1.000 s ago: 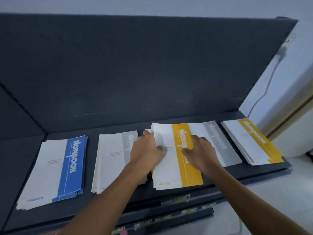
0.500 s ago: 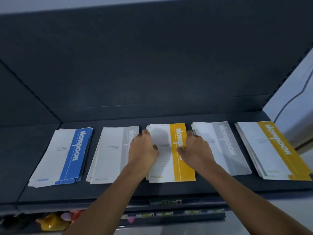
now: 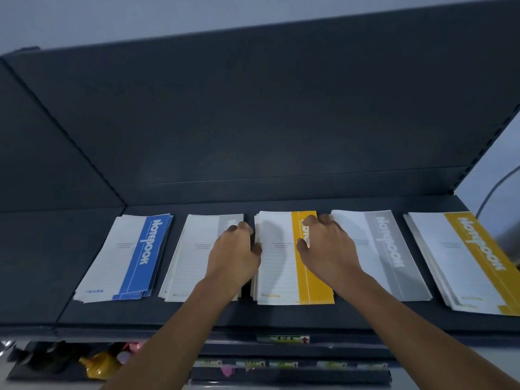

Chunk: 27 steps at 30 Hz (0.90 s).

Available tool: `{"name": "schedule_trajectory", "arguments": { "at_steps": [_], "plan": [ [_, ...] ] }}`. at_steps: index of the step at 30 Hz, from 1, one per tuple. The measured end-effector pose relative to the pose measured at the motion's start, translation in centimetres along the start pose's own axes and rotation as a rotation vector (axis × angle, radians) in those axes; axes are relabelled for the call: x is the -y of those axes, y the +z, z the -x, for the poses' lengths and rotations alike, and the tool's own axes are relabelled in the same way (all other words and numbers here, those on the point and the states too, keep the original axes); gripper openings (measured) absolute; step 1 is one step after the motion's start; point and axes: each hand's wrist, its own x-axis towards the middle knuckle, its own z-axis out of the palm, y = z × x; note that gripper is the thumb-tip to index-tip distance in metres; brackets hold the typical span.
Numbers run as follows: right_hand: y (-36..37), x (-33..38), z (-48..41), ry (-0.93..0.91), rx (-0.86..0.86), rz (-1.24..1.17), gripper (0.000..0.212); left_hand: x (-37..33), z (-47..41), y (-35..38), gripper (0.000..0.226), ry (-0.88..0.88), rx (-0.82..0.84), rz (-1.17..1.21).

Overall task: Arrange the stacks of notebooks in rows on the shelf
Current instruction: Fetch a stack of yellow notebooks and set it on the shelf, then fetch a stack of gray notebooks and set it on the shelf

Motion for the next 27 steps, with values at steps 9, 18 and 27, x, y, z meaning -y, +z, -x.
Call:
{"name": "schedule_trajectory", "arguments": {
  "at_steps": [9,18,27],
  "plan": [
    [2.4,9.0,-1.3,-0.273,0.153,-0.12,0.033,5.5,2.2,-5.4,0.025,-0.081,-0.116,0.051],
    [6.3,25.4,-0.3,-0.646,0.301,-0.196,0.028,17.8,7.0,-13.6,0.022,-0.357,-0.248,0.025],
    [11.3,43.5,2.8,-0.84,0.351,-0.168,0.03,33.8,12.7,-22.1,0.024,-0.48,-0.342,0.032]
  ]
}}
